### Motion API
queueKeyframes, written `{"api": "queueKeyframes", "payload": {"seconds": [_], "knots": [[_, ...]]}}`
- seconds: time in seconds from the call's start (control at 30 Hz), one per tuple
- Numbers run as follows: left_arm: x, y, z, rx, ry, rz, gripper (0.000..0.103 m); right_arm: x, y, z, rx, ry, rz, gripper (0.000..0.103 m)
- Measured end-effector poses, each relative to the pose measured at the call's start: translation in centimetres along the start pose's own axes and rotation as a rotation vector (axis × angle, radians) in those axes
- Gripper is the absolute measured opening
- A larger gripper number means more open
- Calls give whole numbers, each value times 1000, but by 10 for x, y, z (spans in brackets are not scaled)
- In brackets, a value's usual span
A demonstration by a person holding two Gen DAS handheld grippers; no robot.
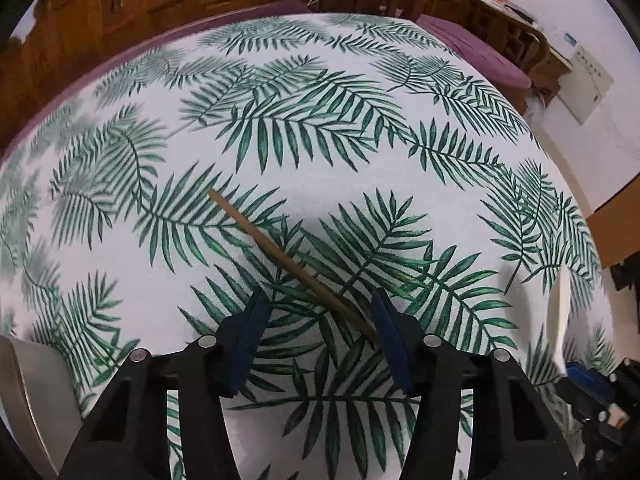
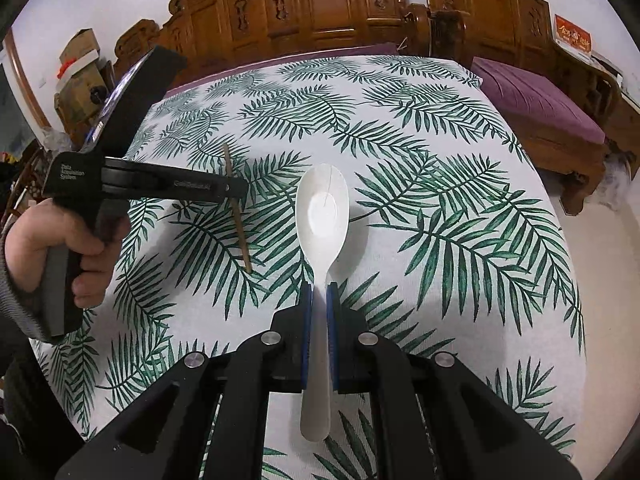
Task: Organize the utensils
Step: 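Grasp the wooden chopstick with the left tool while the right tool grasps the white spoon, then carry the chopstick over the grey tray with the left tool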
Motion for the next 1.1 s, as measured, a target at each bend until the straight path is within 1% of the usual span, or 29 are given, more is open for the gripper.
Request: {"api": "queueKeyframes", "payload": {"seconds": [0.03, 0.07, 0.1, 0.13, 0.17, 0.2, 0.23, 0.27, 0.3, 0.37, 0.5, 0.6, 0.7, 0.87, 1.0, 1.1], "knots": [[0, 0, 1, -12, 11, -1, 50, 0, -1, -1, 3, -1, -2, 9], [2, 0, 2, -22, 22, 3, 44, 1, -2, -1, 5, -1, -3, 9], [3, -1, 2, -19, 29, 9, 37, 1, -3, -1, 8, -1, -4, 9], [4, -2, 2, -18, 30, 8, 33, 1, -5, -2, 11, -1, -5, 9], [6, -3, 0, -16, 28, 5, 25, 2, -6, -2, 13, -2, -5, 9], [6, -4, -1, -13, 26, -1, 20, 2, -8, -4, 17, -3, -6, 9], [8, -5, -3, -1, 27, -13, 17, 2, -9, -5, 19, -4, -5, 9], [10, -6, -4, 9, 29, -21, 11, 3, -11, -6, 24, -5, -7, 9], [12, -7, -6, 14, 31, -27, 7, 4, -13, -8, 28, -7, -10, 9], [17, -8, -11, 33, 25, -38, 4, 5, -16, -13, 34, -10, -13, 9], [25, -12, -17, 53, 26, -49, 4, 8, -20, -24, 49, -27, -23, 9], [32, -21, -23, 68, 36, -42, 4, 10, -23, -33, 47, -28, -27, 9], [42, -37, -33, 68, 46, -21, 4, 9, -26, -44, 40, -28, -24, 9], [61, -69, -53, 95, 38, 14, 4, 5, -32, -69, 26, -46, -8, 9], [79, -92, -64, 97, 49, 46, 4, 2, -33, -90, 21, -74, -7, 9], [86, -105, -71, 98, 53, 71, 4, 0, -33, -106, 17, -90, -5, 9]]}}
Point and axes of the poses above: each gripper's, at about its wrist camera, not at the fingertips, and y roughly the way its jaws point, z to its right, x to its underside, the point moved 2 cm from there along y, roughly the way its jaws point, and after that the axes turned 4 degrees about -z, right-handed, at the moved point
